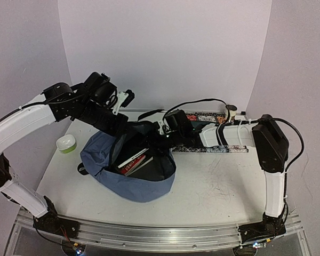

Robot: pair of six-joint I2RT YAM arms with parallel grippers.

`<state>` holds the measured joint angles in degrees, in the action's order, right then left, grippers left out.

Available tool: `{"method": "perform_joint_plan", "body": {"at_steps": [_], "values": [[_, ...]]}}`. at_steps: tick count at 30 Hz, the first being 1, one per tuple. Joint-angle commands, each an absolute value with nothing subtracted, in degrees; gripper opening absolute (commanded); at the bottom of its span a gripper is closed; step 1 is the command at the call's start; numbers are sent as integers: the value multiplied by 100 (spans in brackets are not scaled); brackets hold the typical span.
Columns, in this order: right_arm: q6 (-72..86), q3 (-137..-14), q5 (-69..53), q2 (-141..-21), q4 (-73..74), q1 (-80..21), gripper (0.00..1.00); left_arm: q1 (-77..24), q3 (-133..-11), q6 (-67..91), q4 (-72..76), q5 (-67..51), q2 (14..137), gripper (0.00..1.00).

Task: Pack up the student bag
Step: Place the book in the largest pocket of the bag, then place the largest pocket of the bag in the student bag.

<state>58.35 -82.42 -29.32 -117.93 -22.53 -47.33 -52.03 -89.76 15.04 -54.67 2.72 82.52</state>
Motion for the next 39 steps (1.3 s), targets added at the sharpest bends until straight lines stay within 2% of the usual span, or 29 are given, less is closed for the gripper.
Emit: {"method": "perform_joint_plan", "body": {"at_steps": [1, 8, 13, 17, 21, 26, 31, 39], "values": [[5213, -7900, -2372, -10701, -1667, -4742, 57, -5212, -8790, 1594, -5014, 40, 8144, 0], [4738, -7404, -1596, -9808, -948, -4742, 66, -5213, -8626, 1638, -4945, 130, 8111, 0], [4492, -7270, -1075, -9366, -399, -4737, 67, -5216, -8354, 1716, -4855, 19, 8138, 0], [4415, -6969, -722, -8936, -251, -4738, 68, -5216, -7908, 1777, -4596, -523, 8121, 1], [4357, -6752, -502, -8603, -126, -4740, 69, -5332, -7326, 1912, -4161, -1093, 8163, 4], [4172, -6625, -346, -8412, -12, -4742, 71, -5857, -6846, 2195, -3780, -1159, 8493, 11], [3780, -6809, -325, -8527, 369, -4593, 75, -6017, -6604, 2568, -3448, -1165, 8664, 27], [3127, -7386, -1026, -9217, 543, -4120, 73, -6056, -6731, 3137, -3329, -970, 8728, 53]]}}
